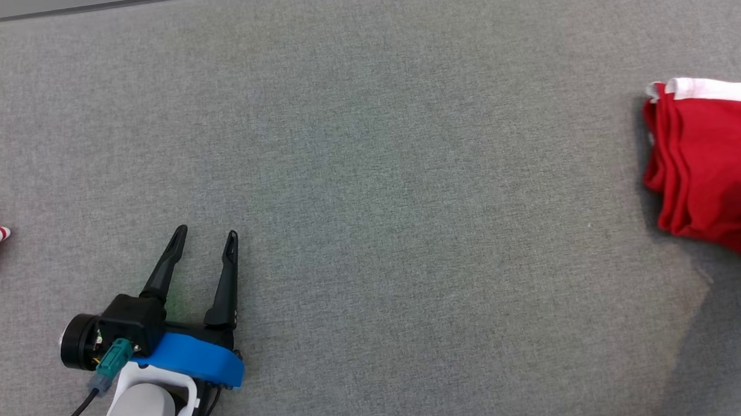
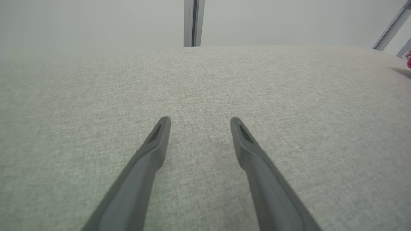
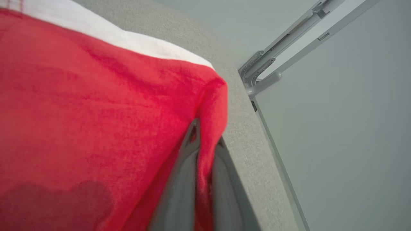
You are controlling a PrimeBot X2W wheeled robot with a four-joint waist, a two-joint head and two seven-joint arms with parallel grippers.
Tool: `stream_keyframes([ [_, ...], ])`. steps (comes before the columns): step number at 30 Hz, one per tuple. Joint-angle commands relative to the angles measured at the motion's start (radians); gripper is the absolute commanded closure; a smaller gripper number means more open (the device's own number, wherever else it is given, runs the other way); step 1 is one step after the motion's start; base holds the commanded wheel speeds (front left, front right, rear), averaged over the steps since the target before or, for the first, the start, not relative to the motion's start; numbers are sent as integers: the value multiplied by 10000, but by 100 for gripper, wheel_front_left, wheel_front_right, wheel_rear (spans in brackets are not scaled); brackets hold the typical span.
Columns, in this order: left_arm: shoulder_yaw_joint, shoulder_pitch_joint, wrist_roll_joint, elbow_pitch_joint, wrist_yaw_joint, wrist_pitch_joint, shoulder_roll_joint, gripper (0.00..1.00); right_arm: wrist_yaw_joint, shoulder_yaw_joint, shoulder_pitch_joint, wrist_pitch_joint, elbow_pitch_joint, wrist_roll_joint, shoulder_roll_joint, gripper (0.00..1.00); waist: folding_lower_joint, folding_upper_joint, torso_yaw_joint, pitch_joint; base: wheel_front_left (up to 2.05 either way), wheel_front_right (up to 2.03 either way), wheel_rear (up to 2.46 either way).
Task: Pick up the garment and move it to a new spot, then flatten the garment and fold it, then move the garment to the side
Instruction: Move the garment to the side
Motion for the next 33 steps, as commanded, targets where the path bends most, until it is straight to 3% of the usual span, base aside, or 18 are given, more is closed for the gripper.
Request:
stream_keyframes([
  [1, 12, 32, -30, -46, -20, -28, 49, 0, -3, -246, 22, 11, -78, -103, -205, 100, -1, -2, 22, 30, 0, 0, 0],
  [6, 13, -72, -35, -81, -20, -27, 98, 0, -3, -1104, -319, -172, 275, -211, -706, 100, -1, -2, 42, 110, 0, 0, 0],
  [7, 19, -102, -39, -82, -20, -27, 104, 0, -2, -1256, -391, -267, 442, -207, -816, 96, -1, -2, 54, 128, 0, 0, 0],
  [8, 22, -129, -40, -79, -20, -27, 114, 0, -3, -1414, -472, -405, 609, -150, -919, 60, -1, -2, 64, 150, 0, 0, 0],
  [9, 28, -149, -39, -59, -20, -27, 128, 0, -2, -1546, -573, -550, 849, -115, -1021, 0, -1, -2, 70, 169, 0, 0, 0],
  [15, 51, -205, -76, 123, -19, -25, 135, 0, -2, -2579, -1047, -1300, 2033, -429, -1562, 0, -1, -2, 125, 182, 0, 0, 0],
  [18, 111, -201, -66, 138, -19, -27, 32, 0, 0, -2689, -1419, -2014, 2367, -538, -1511, 0, -1, -2, 176, 47, 0, 0, 0],
  [20, 190, -161, -57, 161, -19, -27, -54, 0, 0, -2219, -1859, -2191, 2411, -199, -1249, 0, -1, -2, 187, -94, 0, 0, 0],
  [23, 392, -123, 6, 204, -19, -30, -173, 0, -2, -643, -1875, -2207, 1398, 1029, -653, 0, -1, -2, 208, -306, 0, 0, 0],
  [29, 868, 55, 297, 440, -19, -27, -566, 0, 0, 1706, -536, -2207, -619, 2985, 857, 0, -1, -2, 402, -1060, 0, 0, 0],
  [33, 1095, 186, 549, 646, -19, -28, -859, 0, 0, 2807, 845, -2207, -1390, 4024, 1193, 0, -1, -2, 666, -1562, 0, 0, 0],
])
